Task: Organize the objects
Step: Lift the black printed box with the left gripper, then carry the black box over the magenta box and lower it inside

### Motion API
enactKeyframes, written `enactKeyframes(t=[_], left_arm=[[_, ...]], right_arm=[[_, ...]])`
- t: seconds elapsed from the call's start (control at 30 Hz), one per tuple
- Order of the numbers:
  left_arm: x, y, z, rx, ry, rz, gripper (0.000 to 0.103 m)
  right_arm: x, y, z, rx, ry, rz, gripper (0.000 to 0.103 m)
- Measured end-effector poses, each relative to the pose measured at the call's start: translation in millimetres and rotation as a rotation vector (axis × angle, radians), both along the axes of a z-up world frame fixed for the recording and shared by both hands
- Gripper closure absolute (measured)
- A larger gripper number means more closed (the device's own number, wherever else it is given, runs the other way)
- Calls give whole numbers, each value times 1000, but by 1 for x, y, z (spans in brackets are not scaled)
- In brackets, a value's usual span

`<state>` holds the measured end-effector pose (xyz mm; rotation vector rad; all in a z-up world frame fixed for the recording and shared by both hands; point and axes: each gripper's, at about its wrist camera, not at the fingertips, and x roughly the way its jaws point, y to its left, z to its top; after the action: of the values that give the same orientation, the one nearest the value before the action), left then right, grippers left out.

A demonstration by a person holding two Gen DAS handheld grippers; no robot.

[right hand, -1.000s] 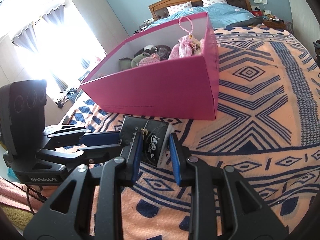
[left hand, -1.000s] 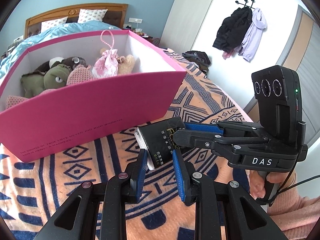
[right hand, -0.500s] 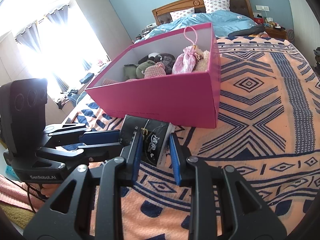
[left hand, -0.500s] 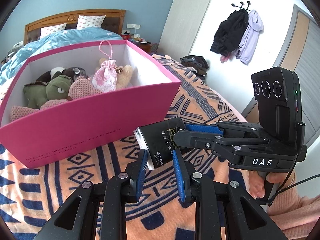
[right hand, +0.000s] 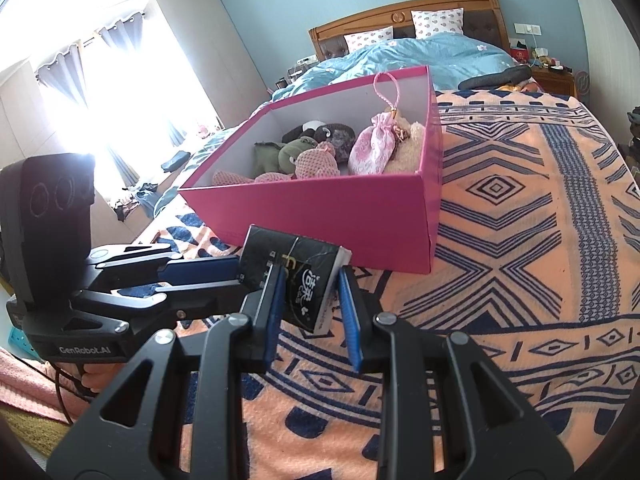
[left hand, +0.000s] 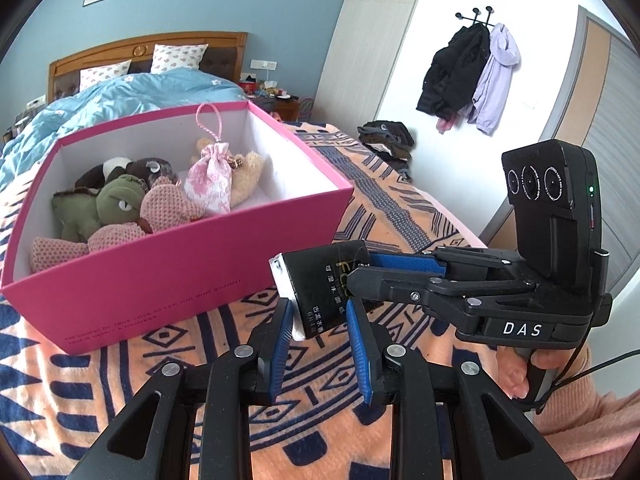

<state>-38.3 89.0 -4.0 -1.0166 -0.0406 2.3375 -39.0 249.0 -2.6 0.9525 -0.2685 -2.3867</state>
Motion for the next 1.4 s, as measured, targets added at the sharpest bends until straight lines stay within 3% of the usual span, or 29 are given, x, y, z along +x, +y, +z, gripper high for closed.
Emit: enactKeyframes(t=[0.7,1.4], left_arm=[[-9,0,19,4,49,-3,76],[-43,1,41,-2,94,20,76]], right_arm=[[-6,0,21,18,61,-2,73],[-36,3,52,19,133,-6,72]])
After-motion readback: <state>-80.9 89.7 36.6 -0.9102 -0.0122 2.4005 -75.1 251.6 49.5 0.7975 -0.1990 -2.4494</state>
